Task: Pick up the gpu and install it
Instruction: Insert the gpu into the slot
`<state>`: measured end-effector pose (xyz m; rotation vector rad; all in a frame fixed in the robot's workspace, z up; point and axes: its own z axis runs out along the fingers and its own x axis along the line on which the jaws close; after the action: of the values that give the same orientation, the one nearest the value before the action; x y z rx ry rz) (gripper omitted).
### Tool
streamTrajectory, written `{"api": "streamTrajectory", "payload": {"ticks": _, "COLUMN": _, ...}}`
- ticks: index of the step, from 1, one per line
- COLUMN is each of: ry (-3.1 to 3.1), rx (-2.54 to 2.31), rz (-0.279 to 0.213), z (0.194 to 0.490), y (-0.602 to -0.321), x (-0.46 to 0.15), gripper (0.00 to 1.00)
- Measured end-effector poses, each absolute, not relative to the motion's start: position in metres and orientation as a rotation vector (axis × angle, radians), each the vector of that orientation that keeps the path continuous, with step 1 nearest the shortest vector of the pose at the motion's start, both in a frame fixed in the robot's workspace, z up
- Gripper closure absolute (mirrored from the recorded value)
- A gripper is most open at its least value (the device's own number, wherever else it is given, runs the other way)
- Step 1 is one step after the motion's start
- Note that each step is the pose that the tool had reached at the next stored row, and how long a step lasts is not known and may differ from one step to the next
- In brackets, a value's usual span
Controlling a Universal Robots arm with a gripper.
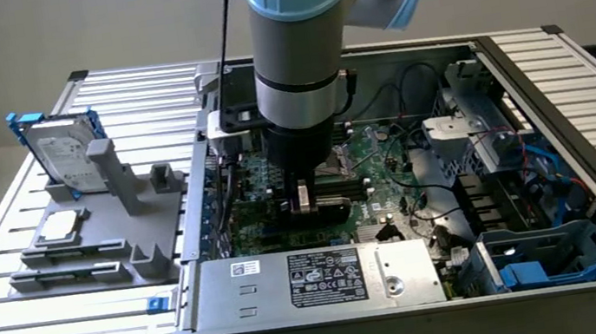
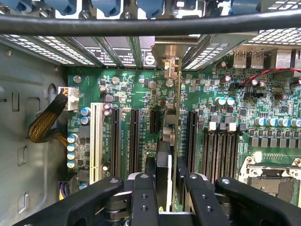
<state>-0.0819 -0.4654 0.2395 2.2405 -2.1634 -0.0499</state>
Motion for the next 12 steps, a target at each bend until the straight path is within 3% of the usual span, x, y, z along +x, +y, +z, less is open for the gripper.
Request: {"api": "streamTrajectory", "payload": {"ticks": 12, "ry": -2.163, "rx": 2.24, "rz": -0.05, "z": 0.2395, "y": -0.4654, "x": -0.0819, "gripper": 0.73}}
